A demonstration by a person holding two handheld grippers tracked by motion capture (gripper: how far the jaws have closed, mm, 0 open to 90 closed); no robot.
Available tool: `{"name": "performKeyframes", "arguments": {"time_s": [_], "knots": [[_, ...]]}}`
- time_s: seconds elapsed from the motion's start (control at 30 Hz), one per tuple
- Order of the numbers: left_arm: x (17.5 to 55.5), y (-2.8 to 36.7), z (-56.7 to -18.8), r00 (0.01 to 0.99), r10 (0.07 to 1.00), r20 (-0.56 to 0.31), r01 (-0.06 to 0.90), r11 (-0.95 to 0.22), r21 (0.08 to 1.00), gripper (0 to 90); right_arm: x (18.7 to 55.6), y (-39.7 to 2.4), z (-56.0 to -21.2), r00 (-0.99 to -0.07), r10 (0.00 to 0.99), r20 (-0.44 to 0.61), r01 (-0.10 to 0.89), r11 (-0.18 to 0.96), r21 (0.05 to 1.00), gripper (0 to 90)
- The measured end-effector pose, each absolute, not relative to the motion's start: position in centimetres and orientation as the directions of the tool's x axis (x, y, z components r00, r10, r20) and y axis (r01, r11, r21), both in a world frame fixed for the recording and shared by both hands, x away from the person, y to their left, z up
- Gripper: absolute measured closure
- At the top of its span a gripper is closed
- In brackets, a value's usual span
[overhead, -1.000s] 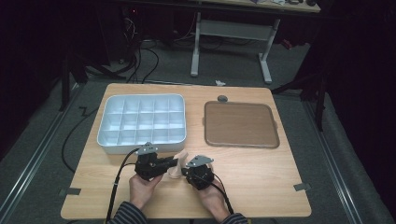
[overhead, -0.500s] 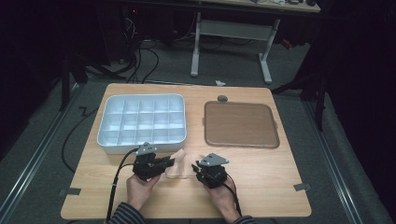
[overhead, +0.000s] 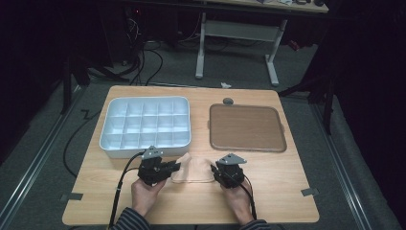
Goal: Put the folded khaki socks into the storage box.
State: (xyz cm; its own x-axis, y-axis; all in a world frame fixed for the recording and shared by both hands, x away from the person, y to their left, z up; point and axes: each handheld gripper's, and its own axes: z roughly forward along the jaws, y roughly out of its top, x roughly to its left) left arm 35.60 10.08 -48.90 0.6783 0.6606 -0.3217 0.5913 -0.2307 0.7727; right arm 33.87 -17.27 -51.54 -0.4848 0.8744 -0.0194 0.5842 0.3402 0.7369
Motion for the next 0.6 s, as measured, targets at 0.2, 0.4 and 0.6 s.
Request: {"name": "performKeyframes", "arguments": {"time_s": [0.2,0.4,0.6], "knots": [[35.5,9.6,-48.7,0.690,0.654,-0.310,0.582,-0.246,0.775,79.5,33.9,-17.1,-52.1,-0.501,0.865,0.008,0.596,0.339,0.728,86.1],[35.5,9.1,-48.5,0.700,0.647,-0.303,0.573,-0.254,0.779,79.2,33.8,-16.8,-52.2,-0.521,0.853,0.018,0.593,0.347,0.727,86.6],[35.5,8.5,-48.7,0.709,0.637,-0.305,0.571,-0.263,0.778,78.5,33.7,-16.6,-52.2,-0.534,0.845,0.029,0.590,0.348,0.729,86.7]]}}
